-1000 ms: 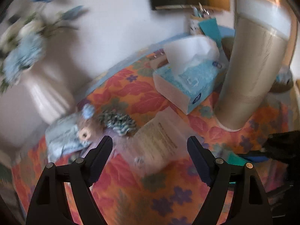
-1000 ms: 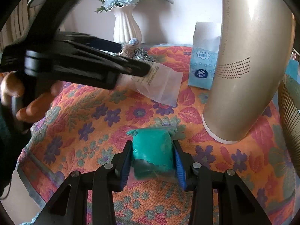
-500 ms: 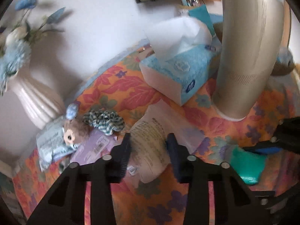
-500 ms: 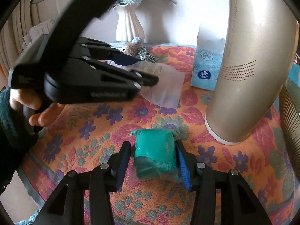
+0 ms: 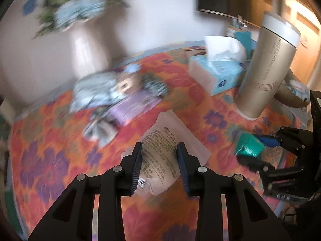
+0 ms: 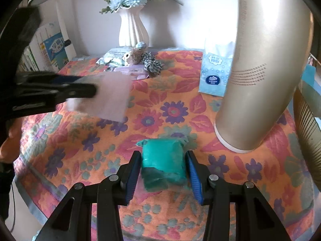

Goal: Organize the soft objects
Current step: 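Grasp the green packet with the right tool while the left tool grasps the clear bag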

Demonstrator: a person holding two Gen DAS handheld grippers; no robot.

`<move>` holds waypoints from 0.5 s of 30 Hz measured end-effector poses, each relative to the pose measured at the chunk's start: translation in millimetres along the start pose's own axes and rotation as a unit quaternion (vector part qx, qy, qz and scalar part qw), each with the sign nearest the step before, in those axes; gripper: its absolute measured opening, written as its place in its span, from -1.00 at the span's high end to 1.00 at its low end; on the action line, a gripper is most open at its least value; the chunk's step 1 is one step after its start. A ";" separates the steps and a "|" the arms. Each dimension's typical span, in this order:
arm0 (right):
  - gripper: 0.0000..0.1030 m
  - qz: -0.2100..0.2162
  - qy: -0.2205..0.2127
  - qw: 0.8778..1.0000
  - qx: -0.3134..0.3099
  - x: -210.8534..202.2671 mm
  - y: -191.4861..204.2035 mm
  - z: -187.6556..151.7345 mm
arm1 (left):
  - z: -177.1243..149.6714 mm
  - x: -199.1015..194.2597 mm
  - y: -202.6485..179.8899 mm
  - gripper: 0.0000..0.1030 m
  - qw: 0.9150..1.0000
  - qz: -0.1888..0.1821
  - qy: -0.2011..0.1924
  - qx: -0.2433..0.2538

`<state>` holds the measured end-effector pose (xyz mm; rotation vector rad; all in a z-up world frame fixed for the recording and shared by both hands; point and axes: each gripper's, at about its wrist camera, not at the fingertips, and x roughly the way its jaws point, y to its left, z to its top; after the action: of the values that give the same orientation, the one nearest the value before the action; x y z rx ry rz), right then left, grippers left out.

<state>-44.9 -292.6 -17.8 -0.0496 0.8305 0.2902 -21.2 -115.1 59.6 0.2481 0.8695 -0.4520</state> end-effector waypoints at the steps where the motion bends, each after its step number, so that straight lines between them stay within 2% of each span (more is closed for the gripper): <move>1: 0.17 0.001 -0.001 1.000 -0.004 -0.1 3.8 2.8 | -6.5 -4.7 6.9 0.40 1.000 0.010 0.003 -0.013; 6: 0.17 -0.020 -0.006 0.999 -0.029 -2.4 34.0 24.2 | -35.5 -14.2 40.4 0.40 0.996 0.042 0.016 -0.082; 9: 0.17 -0.038 0.004 0.999 -0.035 12.0 42.0 38.1 | -49.2 -11.4 60.5 0.39 0.991 0.041 0.016 -0.124; 12: 0.17 -0.013 0.019 0.999 -0.024 20.6 40.7 39.7 | -56.3 -13.4 64.1 0.29 0.991 0.032 0.008 -0.133; 13: 0.14 -0.007 0.022 1.000 -0.017 19.6 38.4 38.1 | -58.1 -15.6 63.9 0.09 0.991 0.027 0.008 -0.131; 15: -0.19 0.008 0.021 1.000 0.005 12.4 28.3 31.8 | -62.7 -18.6 61.1 -0.34 0.993 0.005 0.015 -0.117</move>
<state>-21.8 -257.5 -3.5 -0.0398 0.8736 0.3000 -44.8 -31.9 36.7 0.0450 0.9422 -0.3335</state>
